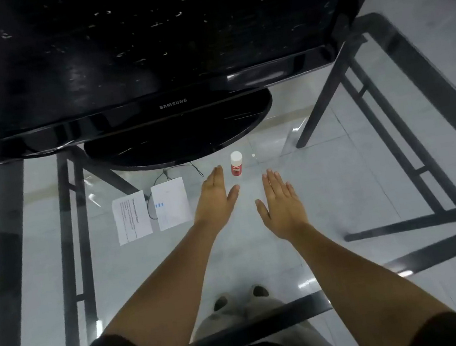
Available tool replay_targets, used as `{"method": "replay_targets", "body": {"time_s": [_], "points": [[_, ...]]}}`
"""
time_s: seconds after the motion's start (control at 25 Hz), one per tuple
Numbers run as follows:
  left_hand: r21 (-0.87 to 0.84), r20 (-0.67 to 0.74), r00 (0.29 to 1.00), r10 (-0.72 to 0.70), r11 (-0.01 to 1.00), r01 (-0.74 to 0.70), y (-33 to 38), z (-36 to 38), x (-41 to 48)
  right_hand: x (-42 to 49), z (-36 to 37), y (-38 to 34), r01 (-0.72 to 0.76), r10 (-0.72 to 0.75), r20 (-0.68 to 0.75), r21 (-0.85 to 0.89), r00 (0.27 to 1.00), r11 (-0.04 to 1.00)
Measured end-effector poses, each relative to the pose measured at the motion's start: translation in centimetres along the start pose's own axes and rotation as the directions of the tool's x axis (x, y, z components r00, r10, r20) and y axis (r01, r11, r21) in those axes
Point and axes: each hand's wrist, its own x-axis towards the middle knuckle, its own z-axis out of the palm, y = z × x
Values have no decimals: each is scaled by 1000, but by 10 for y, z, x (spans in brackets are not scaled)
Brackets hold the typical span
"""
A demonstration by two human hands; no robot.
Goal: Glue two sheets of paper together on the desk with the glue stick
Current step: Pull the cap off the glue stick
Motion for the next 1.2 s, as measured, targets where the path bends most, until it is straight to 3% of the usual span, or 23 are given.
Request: {"method": "replay_targets", "body": {"time_s": [0.4, 0.64, 0.76, 0.92, 1.2], "points": [[-155, -117, 992, 54, 985, -72, 4, 3, 38, 3, 15, 7, -37, 36, -21, -70, 999, 997], [-184, -123, 991, 59, 979, -81, 11, -6, 35, 2, 10, 6, -15, 15, -1, -20, 1000, 1000], [-222, -126, 986, 109, 966, -135, 5, -18, 24, 3, -3, 6, -5, 13, -38, 207, 999, 978], [-201, -89, 985, 151, 965, -166, -4, -32, 9, 19, -44, -2, 27, 71, -159, 540, 985, 841], [-109, -45, 979, 198, 973, -202, 3, -48, 5, 46, -93, -28, 101, -12, -124, 743, 992, 662]]}}
